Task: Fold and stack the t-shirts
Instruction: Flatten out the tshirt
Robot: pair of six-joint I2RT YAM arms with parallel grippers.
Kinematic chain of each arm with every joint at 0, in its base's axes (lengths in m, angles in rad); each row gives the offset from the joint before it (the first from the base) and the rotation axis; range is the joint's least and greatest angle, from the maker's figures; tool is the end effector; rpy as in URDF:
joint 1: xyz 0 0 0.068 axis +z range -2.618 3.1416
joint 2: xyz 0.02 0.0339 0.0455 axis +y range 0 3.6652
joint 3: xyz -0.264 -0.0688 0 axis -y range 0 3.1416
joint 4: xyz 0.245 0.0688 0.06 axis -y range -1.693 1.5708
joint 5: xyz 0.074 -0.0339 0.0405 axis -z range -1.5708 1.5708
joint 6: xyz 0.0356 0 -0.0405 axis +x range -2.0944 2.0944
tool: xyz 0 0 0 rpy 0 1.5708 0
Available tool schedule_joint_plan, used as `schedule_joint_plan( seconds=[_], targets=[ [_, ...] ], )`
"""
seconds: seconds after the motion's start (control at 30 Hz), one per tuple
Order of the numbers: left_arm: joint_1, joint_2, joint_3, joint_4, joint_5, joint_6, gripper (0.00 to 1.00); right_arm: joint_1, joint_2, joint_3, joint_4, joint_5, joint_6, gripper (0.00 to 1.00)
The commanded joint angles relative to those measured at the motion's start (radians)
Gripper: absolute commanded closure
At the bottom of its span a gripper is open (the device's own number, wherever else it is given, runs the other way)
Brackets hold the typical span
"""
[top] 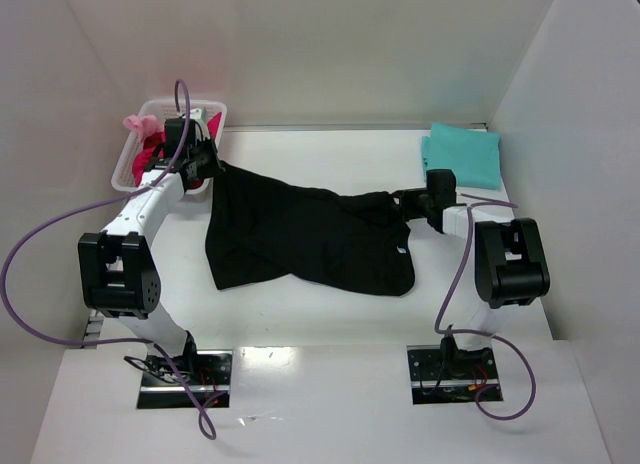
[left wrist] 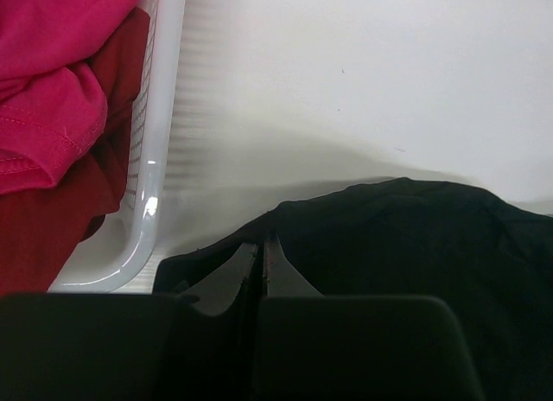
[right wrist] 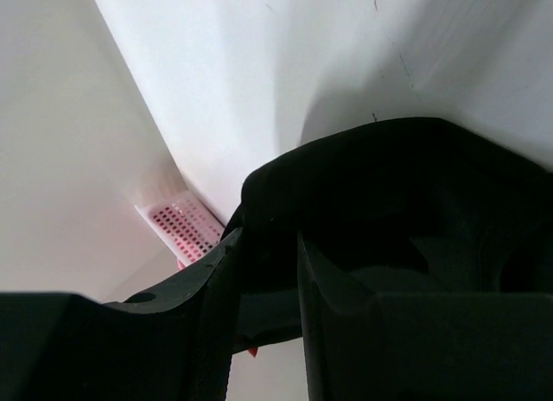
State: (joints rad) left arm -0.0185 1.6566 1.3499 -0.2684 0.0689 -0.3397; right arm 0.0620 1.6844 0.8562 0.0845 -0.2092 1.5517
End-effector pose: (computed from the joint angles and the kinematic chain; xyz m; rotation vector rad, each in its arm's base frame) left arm 0.3861 -0.0096 0.3002 -0.3051 2.1360 -0.2820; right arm 0.3388 0.0284 0.1622 1.6329 1.9433 0.9877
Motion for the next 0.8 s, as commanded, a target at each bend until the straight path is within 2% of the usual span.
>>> schedule_joint_plan(
  seconds=[0.0,0.03,0.07,0.2,0.4,0.47,0.6,0.77],
  targets=[
    [-0.003,0.011,0.003,0.04,0.003,0.024,1.0,0.002,0.032,0.052,0.038,-0.021,0.004,0.64],
    [-0.003,0.011,0.003,0.04,-0.006,0.024,1.0,0.012,0.032,0.052,0.038,-0.021,0.004,0.64],
    [-0.003,0.002,0.003,0.04,-0.006,0.024,1.0,0.012,0.041,0.052,0.038,-0.021,0.004,0.77],
    [-0.003,0.002,0.003,0.04,-0.006,0.024,1.0,0.012,0.051,0.061,0.038,-0.021,-0.007,1.0],
    [-0.003,-0.018,0.003,0.04,-0.015,0.024,1.0,0.012,-0.028,0.167,0.026,0.04,-0.145,1.0],
    [0.006,-0.067,0.043,0.014,-0.015,0.024,1.0,-0.014,-0.086,0.239,-0.049,0.082,-0.224,1.0],
    [0.038,-0.164,0.098,0.005,-0.026,0.024,1.0,-0.076,-0.239,0.343,-0.074,0.114,-0.327,1.0],
    [0.063,-0.262,0.14,0.009,-0.046,0.015,1.0,-0.125,-0.337,0.437,-0.114,0.137,-0.469,1.0]
  ],
)
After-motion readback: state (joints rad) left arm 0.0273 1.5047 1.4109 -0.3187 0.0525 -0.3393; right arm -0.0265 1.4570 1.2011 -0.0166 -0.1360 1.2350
